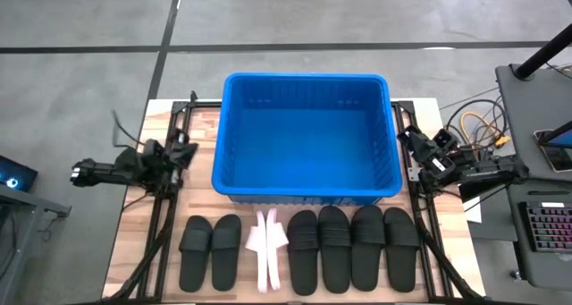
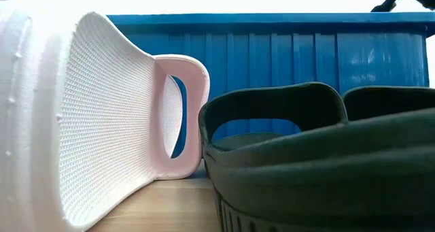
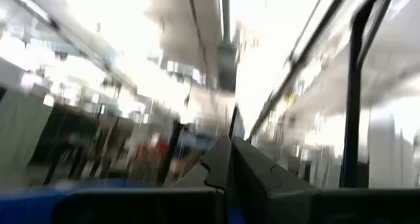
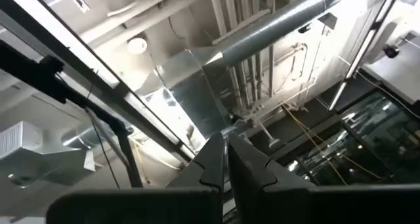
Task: Pick and place slides into bin
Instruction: Put the black slide into the blue container
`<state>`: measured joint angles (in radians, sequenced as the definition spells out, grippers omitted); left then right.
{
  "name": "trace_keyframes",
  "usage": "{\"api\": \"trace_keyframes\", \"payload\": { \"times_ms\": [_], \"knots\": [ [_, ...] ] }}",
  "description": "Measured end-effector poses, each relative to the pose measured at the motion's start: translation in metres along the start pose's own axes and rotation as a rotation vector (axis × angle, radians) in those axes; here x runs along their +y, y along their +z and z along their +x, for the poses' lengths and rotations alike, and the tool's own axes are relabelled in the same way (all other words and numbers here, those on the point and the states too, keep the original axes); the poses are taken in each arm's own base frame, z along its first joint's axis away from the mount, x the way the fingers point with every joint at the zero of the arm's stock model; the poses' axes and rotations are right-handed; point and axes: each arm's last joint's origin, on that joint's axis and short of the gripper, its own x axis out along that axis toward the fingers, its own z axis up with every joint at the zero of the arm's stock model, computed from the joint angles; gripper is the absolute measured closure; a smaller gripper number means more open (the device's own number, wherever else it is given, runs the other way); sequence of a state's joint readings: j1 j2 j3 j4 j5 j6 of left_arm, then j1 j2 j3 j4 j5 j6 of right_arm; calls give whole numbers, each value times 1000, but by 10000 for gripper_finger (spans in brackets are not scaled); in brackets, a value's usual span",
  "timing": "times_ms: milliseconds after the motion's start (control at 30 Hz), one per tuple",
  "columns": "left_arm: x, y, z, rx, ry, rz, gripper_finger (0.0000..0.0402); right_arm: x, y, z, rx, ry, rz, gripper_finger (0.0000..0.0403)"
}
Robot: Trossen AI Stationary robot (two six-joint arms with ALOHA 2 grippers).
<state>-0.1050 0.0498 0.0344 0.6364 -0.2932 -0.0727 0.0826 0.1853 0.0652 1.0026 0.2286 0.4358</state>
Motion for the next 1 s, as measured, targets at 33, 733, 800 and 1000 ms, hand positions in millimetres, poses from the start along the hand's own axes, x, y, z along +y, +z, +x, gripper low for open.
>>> {"api": "trace_keyframes", "payload": {
  "times_ms": [33, 733, 800, 1000],
  "knots": [
    [0, 4, 0, -37, -3, -12, 402, 2, 1, 5, 19, 0, -12, 385],
    [-47, 89, 108, -15, -280, -169, 203, 40, 27, 115, 616, -284, -394, 258],
    [-54, 94, 124, 85, -313, -156, 203, 37, 25, 113, 672, -383, -354, 261],
    [-69, 105, 156, 669, -258, -196, 203, 29, 19, 101, 809, -535, -346, 275]
  ]
}}
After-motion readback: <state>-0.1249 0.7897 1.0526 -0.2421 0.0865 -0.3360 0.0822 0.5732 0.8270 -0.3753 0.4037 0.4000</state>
